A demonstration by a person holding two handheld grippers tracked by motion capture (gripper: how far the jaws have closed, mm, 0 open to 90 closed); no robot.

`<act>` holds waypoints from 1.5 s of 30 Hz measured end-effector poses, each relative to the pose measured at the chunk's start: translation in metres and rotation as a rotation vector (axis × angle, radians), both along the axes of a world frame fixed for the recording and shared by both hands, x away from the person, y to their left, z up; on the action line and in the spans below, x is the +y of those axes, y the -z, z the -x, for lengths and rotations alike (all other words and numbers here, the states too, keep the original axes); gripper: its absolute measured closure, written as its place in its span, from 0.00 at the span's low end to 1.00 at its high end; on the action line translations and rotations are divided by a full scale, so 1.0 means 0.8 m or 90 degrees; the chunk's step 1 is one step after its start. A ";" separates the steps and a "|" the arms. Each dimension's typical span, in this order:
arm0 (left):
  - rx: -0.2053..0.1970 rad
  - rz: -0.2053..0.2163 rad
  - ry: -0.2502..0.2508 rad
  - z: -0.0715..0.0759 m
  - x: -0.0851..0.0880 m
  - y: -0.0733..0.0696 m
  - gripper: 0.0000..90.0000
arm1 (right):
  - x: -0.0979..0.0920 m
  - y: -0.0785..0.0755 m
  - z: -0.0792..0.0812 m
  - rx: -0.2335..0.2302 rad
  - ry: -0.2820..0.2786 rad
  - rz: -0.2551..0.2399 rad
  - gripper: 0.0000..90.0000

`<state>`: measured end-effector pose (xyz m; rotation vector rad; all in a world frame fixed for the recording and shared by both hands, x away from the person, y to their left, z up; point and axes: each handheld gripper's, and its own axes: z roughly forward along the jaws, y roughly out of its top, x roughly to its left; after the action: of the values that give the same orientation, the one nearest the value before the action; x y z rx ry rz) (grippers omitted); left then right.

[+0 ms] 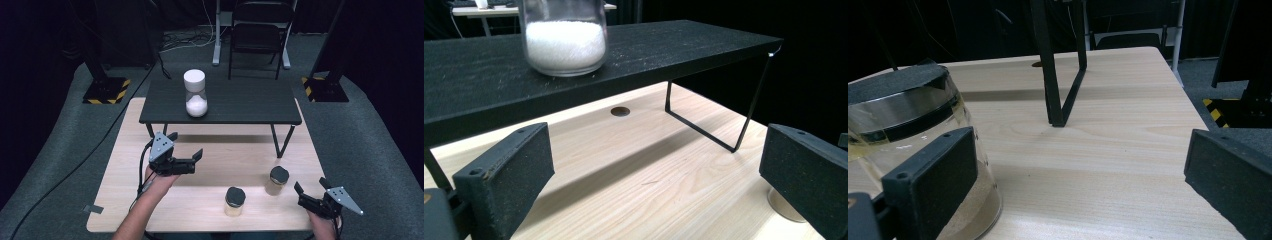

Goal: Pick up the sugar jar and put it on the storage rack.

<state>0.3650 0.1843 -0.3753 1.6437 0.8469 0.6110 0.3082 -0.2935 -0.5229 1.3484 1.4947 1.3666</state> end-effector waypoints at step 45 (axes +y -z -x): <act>-0.002 -0.006 -0.062 0.038 0.049 0.104 0.01 | 0.001 0.000 0.000 0.000 0.005 0.004 0.00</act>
<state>0.3346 0.2233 -0.4587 1.6164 0.9270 0.6868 0.3079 -0.2926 -0.5228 1.3490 1.4922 1.3558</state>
